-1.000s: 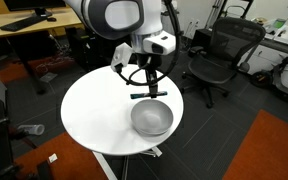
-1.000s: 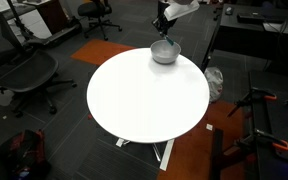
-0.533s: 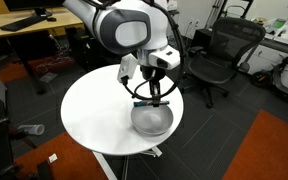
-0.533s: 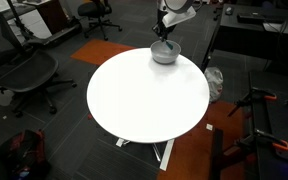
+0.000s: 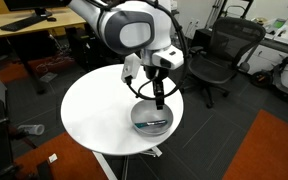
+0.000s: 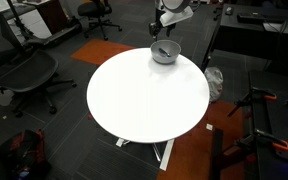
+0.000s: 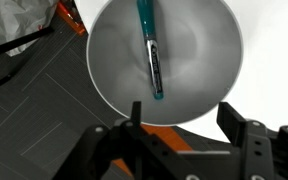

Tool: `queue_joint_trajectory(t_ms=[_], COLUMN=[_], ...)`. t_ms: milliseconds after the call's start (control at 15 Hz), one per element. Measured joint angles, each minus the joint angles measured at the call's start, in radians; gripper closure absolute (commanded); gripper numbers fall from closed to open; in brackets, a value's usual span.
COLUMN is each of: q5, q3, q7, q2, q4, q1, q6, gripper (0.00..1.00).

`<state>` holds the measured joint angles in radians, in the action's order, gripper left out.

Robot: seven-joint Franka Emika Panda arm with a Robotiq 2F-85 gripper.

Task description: Put the marker in the bowl

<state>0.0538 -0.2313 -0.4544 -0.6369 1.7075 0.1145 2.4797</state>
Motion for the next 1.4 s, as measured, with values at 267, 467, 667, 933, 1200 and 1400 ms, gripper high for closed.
queue_joint_trajectory(t_ms=[267, 467, 667, 933, 1200, 1400], q5=[0.0, 0.0, 0.0, 0.0, 0.0, 0.0], q3=[0.0, 0.002, 0.006, 0.008, 0.009, 0.009], q7=[0.001, 0.001, 0.005, 0.023, 0.031, 0.032], q2=[0.026, 0.063, 0.109, 0.172, 0.211, 0.213], q4=[-0.001, 0.007, 0.027, 0.068, 0.099, 0.104], q1=[0.0, -0.001, -0.002, -0.005, -0.007, -0.007], q6=[0.001, 0.002, 0.003, 0.009, 0.015, 0.017], gripper=[0.0, 0.0, 0.0, 0.0, 0.0, 0.0])
